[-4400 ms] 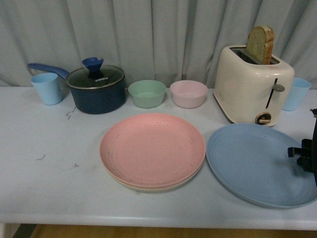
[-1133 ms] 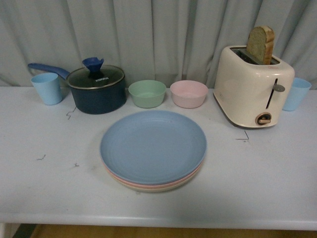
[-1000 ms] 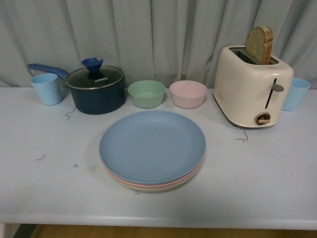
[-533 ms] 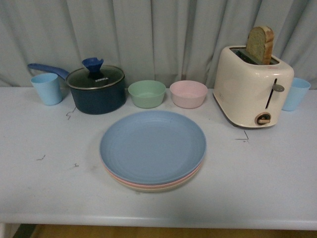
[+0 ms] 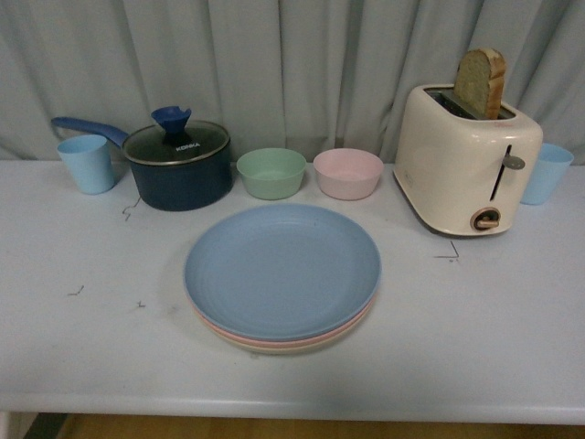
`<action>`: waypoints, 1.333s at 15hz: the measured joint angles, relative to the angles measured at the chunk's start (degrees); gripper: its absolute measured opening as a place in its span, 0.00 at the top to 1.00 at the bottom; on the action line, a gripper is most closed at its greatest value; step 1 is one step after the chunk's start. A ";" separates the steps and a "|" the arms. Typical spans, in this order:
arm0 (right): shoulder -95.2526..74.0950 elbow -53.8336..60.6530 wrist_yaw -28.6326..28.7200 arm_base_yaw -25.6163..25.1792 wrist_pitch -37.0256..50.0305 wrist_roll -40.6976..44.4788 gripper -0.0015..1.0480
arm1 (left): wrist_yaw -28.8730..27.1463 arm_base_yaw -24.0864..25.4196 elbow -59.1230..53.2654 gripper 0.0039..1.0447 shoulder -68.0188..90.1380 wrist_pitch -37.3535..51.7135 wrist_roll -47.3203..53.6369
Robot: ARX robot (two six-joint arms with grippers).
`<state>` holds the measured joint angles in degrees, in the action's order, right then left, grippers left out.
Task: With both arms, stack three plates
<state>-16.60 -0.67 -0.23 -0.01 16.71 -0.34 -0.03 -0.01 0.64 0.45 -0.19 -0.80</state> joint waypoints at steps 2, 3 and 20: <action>2.45 0.00 0.00 0.00 -2.43 0.00 0.98 | 0.00 0.00 0.00 0.06 0.00 0.00 0.02; 3.63 0.00 0.00 0.00 -3.61 0.00 0.98 | 0.00 0.00 0.00 0.06 0.00 0.00 0.00; 16.37 0.00 0.11 0.00 -16.90 0.02 0.06 | 0.02 0.00 0.00 0.06 0.00 0.02 0.00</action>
<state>-0.23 -0.67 -0.12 -0.01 -0.19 -0.32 -0.01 -0.01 0.64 0.45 -0.16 -0.80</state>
